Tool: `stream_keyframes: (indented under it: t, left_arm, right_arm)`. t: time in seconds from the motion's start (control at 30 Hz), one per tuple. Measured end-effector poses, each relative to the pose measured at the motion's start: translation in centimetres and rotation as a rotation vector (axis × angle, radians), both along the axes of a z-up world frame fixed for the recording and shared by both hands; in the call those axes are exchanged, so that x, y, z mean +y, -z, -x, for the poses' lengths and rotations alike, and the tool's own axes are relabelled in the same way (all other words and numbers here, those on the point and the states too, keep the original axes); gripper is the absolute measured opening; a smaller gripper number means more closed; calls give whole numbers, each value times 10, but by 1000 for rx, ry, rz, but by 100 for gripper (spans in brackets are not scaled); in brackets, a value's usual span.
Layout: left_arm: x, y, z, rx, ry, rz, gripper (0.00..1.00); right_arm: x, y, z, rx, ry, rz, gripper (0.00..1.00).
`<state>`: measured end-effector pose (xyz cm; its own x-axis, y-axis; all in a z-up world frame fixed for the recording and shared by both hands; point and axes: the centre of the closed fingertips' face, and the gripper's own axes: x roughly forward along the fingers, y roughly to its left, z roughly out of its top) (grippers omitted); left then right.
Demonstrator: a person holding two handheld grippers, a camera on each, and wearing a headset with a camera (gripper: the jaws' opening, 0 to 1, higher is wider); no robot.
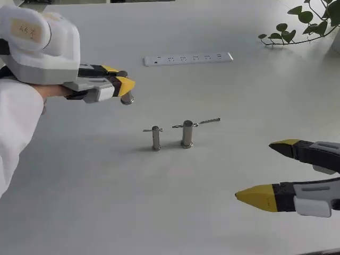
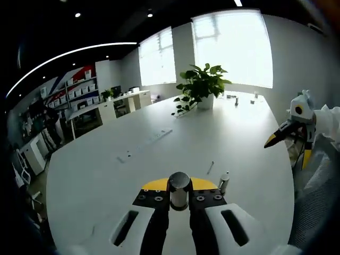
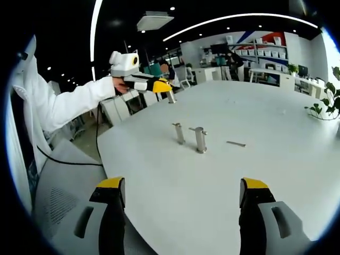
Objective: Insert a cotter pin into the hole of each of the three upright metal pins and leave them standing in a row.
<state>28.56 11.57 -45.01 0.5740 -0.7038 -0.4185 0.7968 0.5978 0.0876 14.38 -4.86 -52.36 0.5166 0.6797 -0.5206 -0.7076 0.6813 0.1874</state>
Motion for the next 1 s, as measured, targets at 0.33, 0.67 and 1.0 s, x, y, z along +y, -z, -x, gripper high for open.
stream_keyframes:
  t: [0.33,0.67,1.0]
  left_arm:
    - [-48,17,52,9,180,-43,11]
    - [-68,75,89,127,214,-39,11]
    - [-70,99,94,148,209,-46,11]
  right_arm:
    - [0,1,2,3,-3,7,87]
    - [0,8,11,28,-8,17,86]
    - [5,14,16,46,-20,18,86]
